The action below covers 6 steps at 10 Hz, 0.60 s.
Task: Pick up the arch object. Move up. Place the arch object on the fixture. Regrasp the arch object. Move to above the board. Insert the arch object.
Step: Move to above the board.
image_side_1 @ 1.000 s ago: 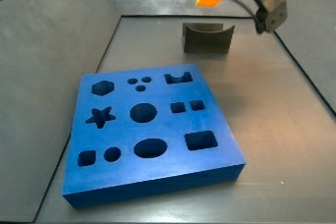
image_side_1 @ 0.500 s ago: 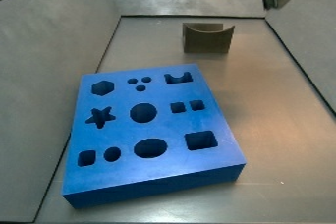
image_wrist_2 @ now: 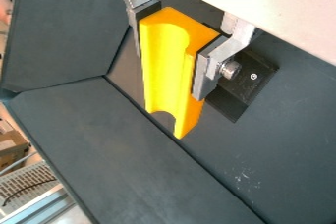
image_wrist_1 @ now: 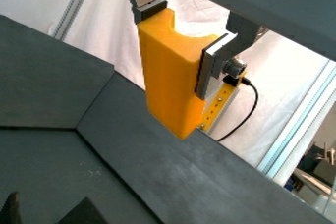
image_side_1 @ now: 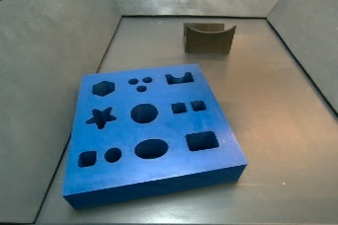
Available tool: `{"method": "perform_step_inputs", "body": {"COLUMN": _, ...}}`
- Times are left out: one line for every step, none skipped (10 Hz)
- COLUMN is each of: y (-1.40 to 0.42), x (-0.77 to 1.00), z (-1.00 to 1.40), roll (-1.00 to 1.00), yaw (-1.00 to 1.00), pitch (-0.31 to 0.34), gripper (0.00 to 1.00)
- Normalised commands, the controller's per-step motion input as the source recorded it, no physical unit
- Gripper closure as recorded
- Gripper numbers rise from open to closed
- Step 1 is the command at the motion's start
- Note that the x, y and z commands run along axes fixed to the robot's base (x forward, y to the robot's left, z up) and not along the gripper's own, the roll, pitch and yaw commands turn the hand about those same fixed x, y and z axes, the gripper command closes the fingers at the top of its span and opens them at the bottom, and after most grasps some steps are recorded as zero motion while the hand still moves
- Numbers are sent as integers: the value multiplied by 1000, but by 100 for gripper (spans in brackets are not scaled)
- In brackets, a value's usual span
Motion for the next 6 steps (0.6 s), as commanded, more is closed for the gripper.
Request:
{"method": "perform_step_inputs", "body": {"y": -27, "x": 12, "z": 1000, "roll": -39, "yaw": 58, "pitch": 80, "gripper": 100}}
{"method": "perform_step_inputs", "body": {"y": -33, "x": 18, "z": 1000, "roll": -39, "yaw": 61, "pitch": 91, "gripper": 100}}
{"method": "perform_step_inputs", "body": {"y": -32, "x": 23, "z": 1000, "roll": -39, "yaw": 61, "pitch": 101, "gripper": 100}}
{"method": "perform_step_inputs", "body": {"y": -32, "x": 23, "z": 874, "roll": -38, "yaw": 65, "pitch": 113, "gripper": 100}}
{"method": "perform_step_inputs", "body": {"y": -29, "x": 25, "z": 702, "roll": -38, "yaw": 76, "pitch": 118, "gripper": 100}}
{"method": "perform_step_inputs", "body": {"y": -25, "x": 22, "z": 567, "roll": -38, "yaw": 83, "pitch": 118, "gripper": 100}}
